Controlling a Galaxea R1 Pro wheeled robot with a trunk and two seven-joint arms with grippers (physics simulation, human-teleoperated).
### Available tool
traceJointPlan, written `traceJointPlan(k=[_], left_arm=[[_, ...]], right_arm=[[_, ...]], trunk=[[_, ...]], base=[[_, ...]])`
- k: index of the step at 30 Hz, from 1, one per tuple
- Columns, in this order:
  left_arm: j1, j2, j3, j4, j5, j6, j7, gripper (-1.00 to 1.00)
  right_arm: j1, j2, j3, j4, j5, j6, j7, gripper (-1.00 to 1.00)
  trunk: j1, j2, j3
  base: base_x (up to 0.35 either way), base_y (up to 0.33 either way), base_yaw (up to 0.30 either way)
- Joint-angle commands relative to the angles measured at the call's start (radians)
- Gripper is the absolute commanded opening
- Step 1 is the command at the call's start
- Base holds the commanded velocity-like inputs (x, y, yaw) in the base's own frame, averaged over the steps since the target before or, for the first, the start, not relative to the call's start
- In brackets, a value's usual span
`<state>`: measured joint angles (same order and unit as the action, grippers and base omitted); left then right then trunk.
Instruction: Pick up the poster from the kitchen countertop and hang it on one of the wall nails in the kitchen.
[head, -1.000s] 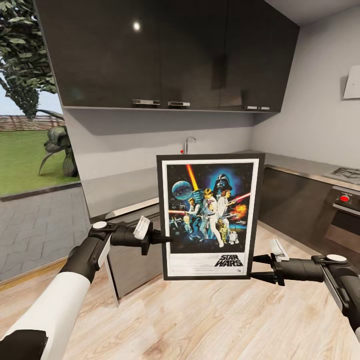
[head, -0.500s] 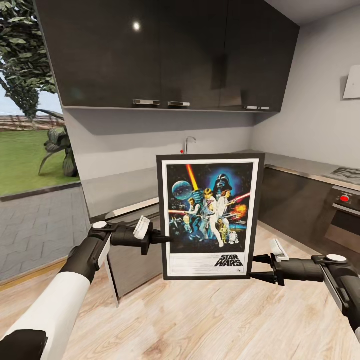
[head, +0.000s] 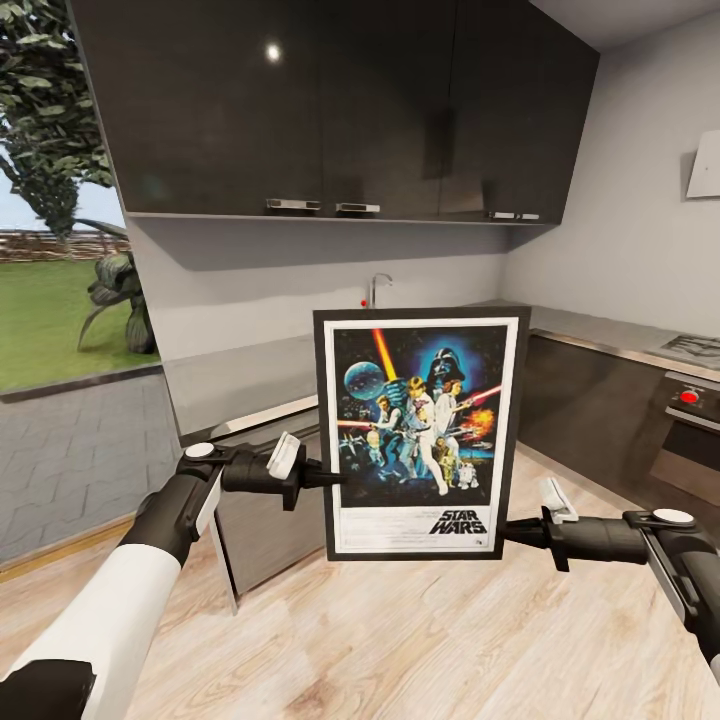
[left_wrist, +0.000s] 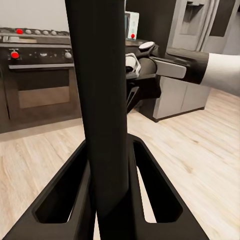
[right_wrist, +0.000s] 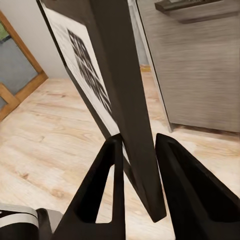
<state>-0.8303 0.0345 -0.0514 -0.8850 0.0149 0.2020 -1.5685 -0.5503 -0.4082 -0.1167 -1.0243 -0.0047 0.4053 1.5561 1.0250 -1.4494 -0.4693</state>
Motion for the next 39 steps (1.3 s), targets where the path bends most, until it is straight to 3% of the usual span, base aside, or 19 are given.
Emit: traceJointPlan(k=[1, 9, 10, 21, 24, 30, 32, 34, 36, 38, 39], left_arm=[[-0.001, 0.001, -0.001, 0.000, -0.003, 0.012, -0.002, -1.00], [-0.001, 0.001, -0.001, 0.000, -0.003, 0.013, -0.002, -1.00], [-0.001, 0.001, -0.001, 0.000, -0.003, 0.013, -0.002, 1.00], [-0.001, 0.005, 0.001, 0.000, -0.004, 0.013, -0.002, 1.00], [-0.001, 0.018, 0.002, 0.007, -0.004, 0.009, -0.002, 1.00], [0.051, 0.086, 0.003, 0.014, 0.001, 0.000, -0.002, 1.00], [0.082, 0.127, 0.004, 0.012, 0.003, -0.036, -0.002, 1.00], [0.095, 0.143, 0.005, 0.013, 0.005, -0.060, -0.002, 1.00], [0.117, 0.181, 0.005, 0.015, 0.045, -0.089, -0.002, 1.00], [0.132, 0.203, 0.005, 0.016, 0.081, -0.099, -0.002, 1.00], [0.148, 0.227, 0.005, 0.015, 0.114, -0.110, -0.002, 1.00]], right_arm=[[0.000, 0.000, 0.000, 0.000, -0.003, 0.017, 0.007, -1.00], [0.000, 0.000, 0.000, 0.000, -0.003, 0.017, 0.007, -1.00], [0.000, 0.000, 0.000, 0.000, -0.003, 0.017, 0.007, -1.00], [0.000, 0.000, 0.000, 0.000, -0.003, 0.017, 0.007, -1.00], [0.000, 0.000, 0.000, 0.000, -0.003, 0.017, 0.007, -1.00], [0.000, 0.000, -0.001, 0.000, -0.003, 0.017, 0.007, -1.00], [0.000, 0.000, -0.001, 0.000, -0.003, 0.017, 0.007, -1.00], [0.000, 0.000, -0.001, 0.000, -0.002, 0.017, 0.007, -1.00], [0.000, 0.000, -0.001, 0.000, -0.003, 0.017, 0.007, -1.00], [0.000, 0.000, -0.001, 0.000, -0.003, 0.017, 0.007, -1.00], [0.000, 0.000, -0.001, 0.000, -0.003, 0.017, 0.007, -1.00]], trunk=[[0.000, -0.001, -0.001], [0.000, -0.001, -0.001], [0.000, -0.001, -0.001], [0.000, -0.001, -0.001], [0.000, -0.001, -0.001], [0.000, -0.001, -0.001], [0.000, -0.001, -0.001], [0.000, -0.001, -0.001], [0.000, -0.001, -0.001], [0.000, -0.001, -0.001], [0.000, -0.001, -0.001]], base=[[0.000, 0.000, 0.000], [0.000, 0.000, 0.000], [0.000, 0.000, 0.000], [0.000, 0.000, 0.000], [0.000, 0.000, 0.000], [0.000, 0.000, 0.000], [0.000, 0.000, 0.000], [0.000, 0.000, 0.000], [0.000, 0.000, 0.000], [0.000, 0.000, 0.000], [0.000, 0.000, 0.000]])
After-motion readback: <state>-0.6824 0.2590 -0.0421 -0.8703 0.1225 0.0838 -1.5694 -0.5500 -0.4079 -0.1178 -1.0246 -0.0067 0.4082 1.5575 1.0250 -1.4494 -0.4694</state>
